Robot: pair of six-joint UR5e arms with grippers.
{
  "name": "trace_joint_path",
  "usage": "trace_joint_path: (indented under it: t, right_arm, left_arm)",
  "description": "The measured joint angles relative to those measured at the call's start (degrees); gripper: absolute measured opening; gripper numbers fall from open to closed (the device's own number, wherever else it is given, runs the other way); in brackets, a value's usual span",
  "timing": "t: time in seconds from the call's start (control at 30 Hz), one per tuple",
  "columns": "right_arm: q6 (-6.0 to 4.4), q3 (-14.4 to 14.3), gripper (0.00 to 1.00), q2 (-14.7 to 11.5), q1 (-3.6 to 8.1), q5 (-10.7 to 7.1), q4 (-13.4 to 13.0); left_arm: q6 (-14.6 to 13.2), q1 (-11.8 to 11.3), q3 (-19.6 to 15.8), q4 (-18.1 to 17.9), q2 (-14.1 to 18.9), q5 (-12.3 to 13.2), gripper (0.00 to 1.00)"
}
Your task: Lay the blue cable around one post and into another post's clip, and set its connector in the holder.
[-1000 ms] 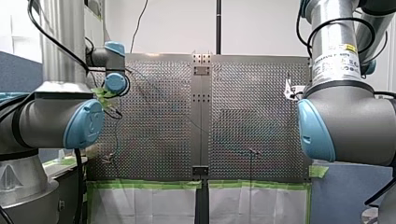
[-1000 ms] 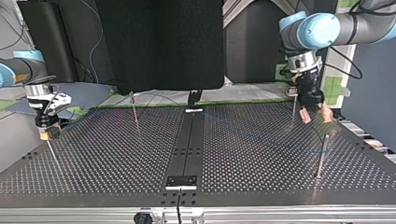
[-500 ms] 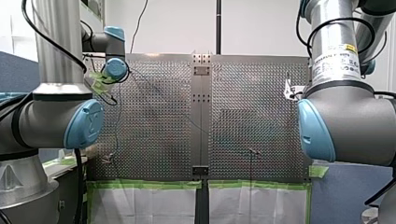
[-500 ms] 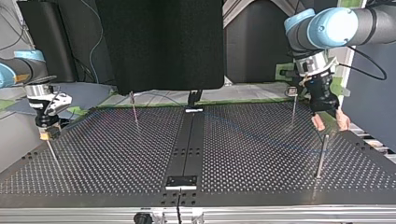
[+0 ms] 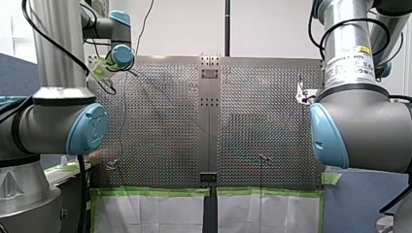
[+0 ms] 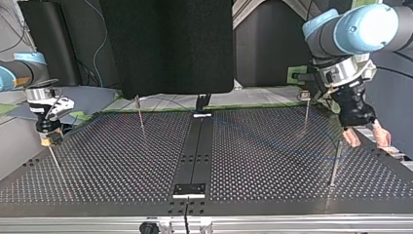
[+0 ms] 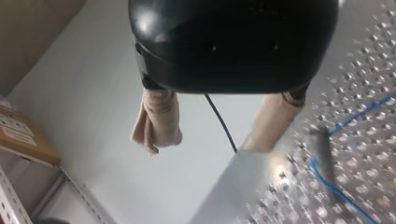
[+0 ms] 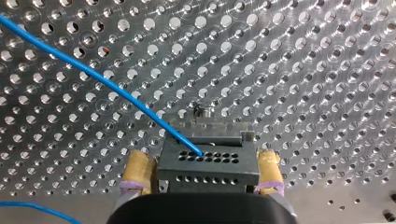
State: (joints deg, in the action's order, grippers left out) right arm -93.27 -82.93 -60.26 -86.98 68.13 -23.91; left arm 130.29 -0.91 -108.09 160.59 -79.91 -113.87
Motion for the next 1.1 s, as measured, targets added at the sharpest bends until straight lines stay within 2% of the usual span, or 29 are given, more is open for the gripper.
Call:
trace_joint_path:
  t: [0.33, 0.83, 1.1]
  right_arm:
    - [0.00, 0.00, 0.95, -0.01, -0.06, 0.00, 0.17]
    - [0.00, -0.01, 0.95, 0.00, 0.01, 0.00, 0.17]
    - [0.00, 0.00, 0.95, 0.00, 0.01, 0.07, 0.16]
  left_arm:
    - [-4.61, 0.97, 4.06, 4.60, 1.59, 4.23, 1.00]
    - [-11.29, 1.52, 4.39, 11.28, -0.54, 10.86, 1.00]
    - [-15.79, 1.55, 4.40, 15.75, -0.64, 11.77, 1.00]
